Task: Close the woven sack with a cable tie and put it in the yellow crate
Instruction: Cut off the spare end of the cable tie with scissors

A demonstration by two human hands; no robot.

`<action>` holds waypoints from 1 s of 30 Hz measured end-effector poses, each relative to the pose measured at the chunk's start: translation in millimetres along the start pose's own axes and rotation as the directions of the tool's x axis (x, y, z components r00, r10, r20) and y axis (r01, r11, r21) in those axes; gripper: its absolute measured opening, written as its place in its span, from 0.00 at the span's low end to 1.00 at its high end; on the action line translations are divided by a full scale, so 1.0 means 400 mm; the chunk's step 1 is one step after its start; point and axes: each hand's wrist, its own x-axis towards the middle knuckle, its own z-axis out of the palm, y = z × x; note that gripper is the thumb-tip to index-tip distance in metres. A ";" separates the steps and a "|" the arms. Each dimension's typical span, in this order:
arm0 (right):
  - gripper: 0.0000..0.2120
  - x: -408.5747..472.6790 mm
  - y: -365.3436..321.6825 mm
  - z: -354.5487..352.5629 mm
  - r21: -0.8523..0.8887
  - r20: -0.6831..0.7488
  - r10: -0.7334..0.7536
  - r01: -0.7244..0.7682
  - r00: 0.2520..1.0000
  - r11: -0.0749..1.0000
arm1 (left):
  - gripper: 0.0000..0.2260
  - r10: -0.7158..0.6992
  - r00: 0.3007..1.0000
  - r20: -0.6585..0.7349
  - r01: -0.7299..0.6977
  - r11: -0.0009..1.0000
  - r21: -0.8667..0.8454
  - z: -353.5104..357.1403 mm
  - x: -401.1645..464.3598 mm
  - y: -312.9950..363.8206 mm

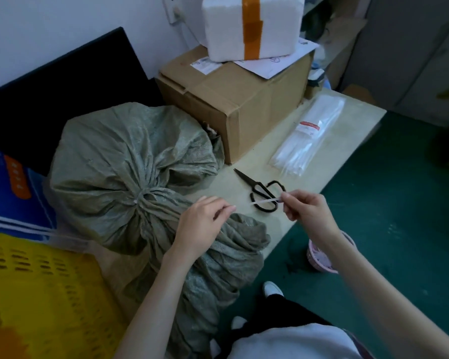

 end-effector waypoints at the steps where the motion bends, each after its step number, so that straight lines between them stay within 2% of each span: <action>1: 0.09 -0.009 0.008 -0.022 -0.062 -0.017 -0.012 0.011 1.000 0.998 | 0.12 -0.011 1.000 0.021 0.012 0.999 -0.041 0.005 0.006 0.003; 5: 0.07 -0.050 0.055 -0.133 -0.283 0.004 -0.014 0.015 1.000 0.959 | 0.10 -0.040 0.994 0.105 0.058 0.984 -0.170 0.051 0.040 0.035; 8: 0.06 -0.064 0.099 -0.204 -0.376 0.008 -0.009 0.012 1.000 0.926 | 0.09 -0.056 0.991 0.124 0.082 0.972 -0.219 0.104 0.076 0.072; 13: 0.06 -0.062 0.162 -0.309 -0.322 -0.205 -0.022 -0.046 0.979 0.946 | 0.07 -0.105 0.977 0.187 0.159 0.941 -0.300 0.213 0.156 0.156; 17: 0.08 -0.059 0.211 -0.415 -0.282 -0.402 -0.012 -0.111 0.916 0.953 | 0.09 -0.137 0.948 0.288 0.222 0.931 -0.289 0.322 0.224 0.198; 20: 0.11 -0.067 0.265 -0.504 -0.222 -0.508 0.065 -0.203 0.859 0.954 | 0.10 -0.179 0.919 0.351 0.287 0.914 -0.287 0.400 0.273 0.244; 26: 0.06 -0.077 0.341 -0.600 -0.053 -0.625 0.228 -0.333 0.747 0.942 | 0.10 -0.202 0.842 0.500 0.392 0.866 -0.310 0.521 0.348 0.317; 30: 0.06 -0.046 0.376 -0.628 0.144 -0.655 0.397 -0.410 0.643 0.901 | 0.09 -0.212 0.813 0.543 0.429 0.848 -0.312 0.578 0.392 0.352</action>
